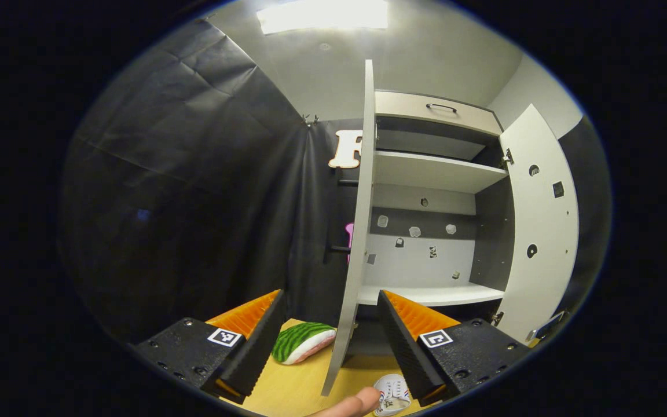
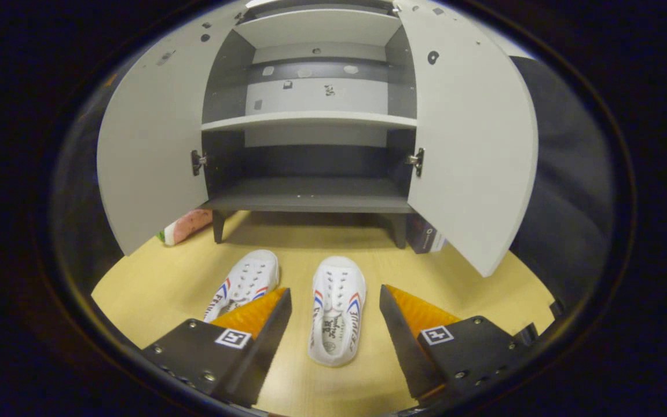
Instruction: Grab one shoe with the right hand and put it into the shoe cabinet, grab the other shoe with the left hand and put it into the shoe cabinet; then close the right door with the right hand and the left door with the left hand.
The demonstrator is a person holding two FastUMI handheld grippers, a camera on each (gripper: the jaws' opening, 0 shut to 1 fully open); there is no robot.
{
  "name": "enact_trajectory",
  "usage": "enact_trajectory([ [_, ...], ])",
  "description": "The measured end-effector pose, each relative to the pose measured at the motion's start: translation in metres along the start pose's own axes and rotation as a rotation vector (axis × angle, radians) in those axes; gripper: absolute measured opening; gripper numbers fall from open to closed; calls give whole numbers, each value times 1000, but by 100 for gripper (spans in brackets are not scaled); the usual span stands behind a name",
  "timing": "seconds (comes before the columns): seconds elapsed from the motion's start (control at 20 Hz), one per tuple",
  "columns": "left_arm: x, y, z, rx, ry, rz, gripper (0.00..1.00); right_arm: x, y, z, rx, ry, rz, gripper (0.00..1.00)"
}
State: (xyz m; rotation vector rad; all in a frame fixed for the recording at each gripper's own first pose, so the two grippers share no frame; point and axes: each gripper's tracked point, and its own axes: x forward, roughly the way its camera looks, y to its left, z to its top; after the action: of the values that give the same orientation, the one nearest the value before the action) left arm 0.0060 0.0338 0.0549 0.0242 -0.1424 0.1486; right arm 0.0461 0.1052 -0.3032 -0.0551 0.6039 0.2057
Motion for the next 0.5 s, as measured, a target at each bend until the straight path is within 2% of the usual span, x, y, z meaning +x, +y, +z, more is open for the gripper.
enact_trajectory([
  [0.05, 1, 1, 0, 17, -10, -2, 92, 7, 5, -6, 9, 18, 17, 84],
  [0.1, 3, 2, 0, 37, -16, -3, 96, 14, 7, -14, 15, 42, 18, 84],
  [0.15, 3, 3, -2, 57, -12, 0, 92, 20, 9, -23, 17, 71, 15, 77],
  [0.2, 4, 4, -4, 70, -4, -2, 95, 28, 13, -32, 16, 96, 16, 73],
  [0.4, 10, 10, -5, 13, 16, -13, 96, 51, 18, -57, -16, 160, 7, 74],
  [0.5, 13, 22, 4, -26, 7, 12, 96, 61, 18, -68, 10, 201, -8, 54],
])
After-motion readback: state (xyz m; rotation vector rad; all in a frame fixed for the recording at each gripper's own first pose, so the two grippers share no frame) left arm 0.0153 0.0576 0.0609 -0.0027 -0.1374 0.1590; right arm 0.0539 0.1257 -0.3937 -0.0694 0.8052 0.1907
